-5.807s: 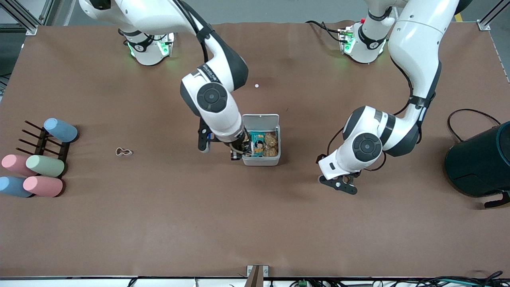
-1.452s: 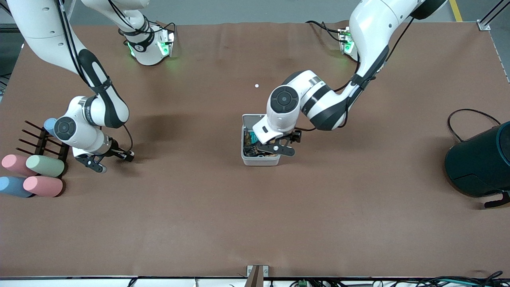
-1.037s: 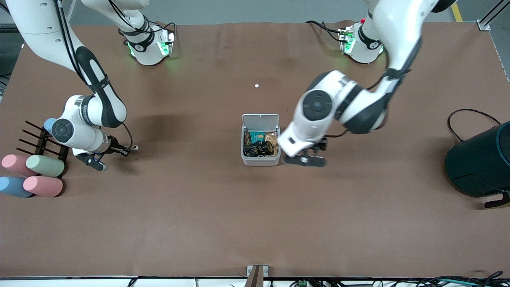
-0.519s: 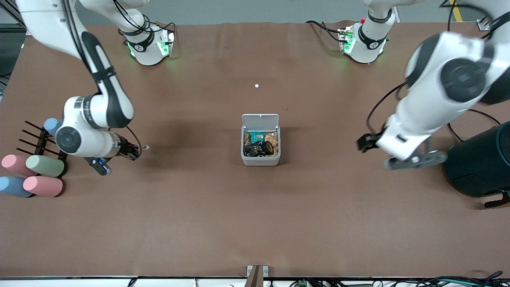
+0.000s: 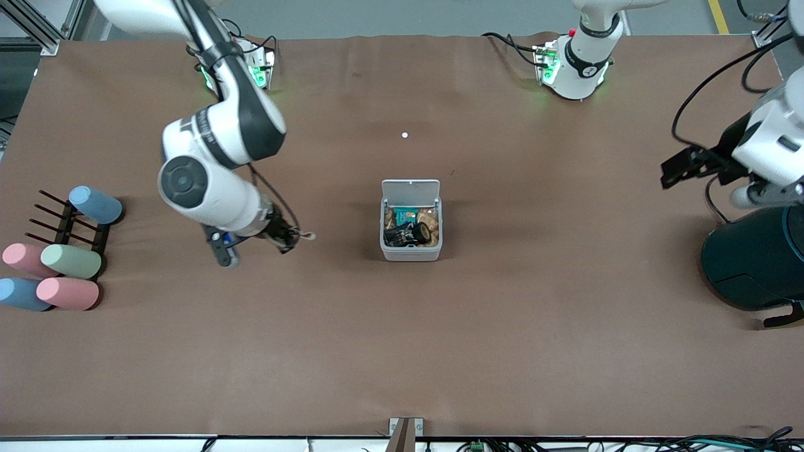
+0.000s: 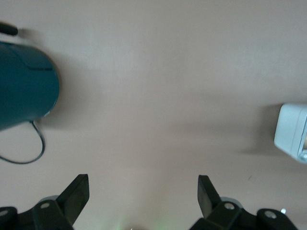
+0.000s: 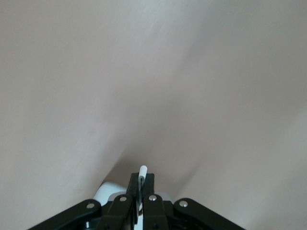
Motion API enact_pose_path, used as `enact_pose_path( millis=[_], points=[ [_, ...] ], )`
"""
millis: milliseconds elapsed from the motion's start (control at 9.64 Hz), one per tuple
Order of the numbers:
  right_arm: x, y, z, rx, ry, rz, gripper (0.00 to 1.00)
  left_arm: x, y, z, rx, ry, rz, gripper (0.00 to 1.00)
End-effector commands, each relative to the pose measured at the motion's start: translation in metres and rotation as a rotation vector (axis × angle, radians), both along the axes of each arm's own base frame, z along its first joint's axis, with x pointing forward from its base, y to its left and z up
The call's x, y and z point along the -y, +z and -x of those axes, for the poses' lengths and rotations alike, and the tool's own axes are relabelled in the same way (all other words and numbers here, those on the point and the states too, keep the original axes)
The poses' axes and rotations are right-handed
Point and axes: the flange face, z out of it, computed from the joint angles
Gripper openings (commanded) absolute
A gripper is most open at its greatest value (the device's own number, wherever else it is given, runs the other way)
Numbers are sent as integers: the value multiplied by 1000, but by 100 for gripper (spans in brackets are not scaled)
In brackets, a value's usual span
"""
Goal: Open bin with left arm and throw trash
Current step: 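Carry the white rubber band over the bin and open the right gripper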
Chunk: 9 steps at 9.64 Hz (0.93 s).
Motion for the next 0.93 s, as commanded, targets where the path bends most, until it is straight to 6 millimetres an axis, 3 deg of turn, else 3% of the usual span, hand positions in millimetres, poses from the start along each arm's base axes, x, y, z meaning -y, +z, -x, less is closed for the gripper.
enact_pose_path(
  millis=[0, 207, 415, 622, 830],
  points=[
    [-59, -2, 5, 40, -79, -87, 3, 14, -4, 33, 7, -42, -8, 100],
    [-101, -15, 16, 87, -155, -112, 4, 3, 9, 16, 128, -15, 14, 100],
    [-136, -46, 39, 58, -96, -85, 6, -2, 19, 19, 94, -2, 14, 100],
    [-156, -65, 47, 77, -73, -87, 11, 0, 20, 11, 97, -9, 12, 100],
    [-161, -75, 48, 85, -72, -89, 24, -3, 20, 10, 97, -7, 14, 100]
  ],
)
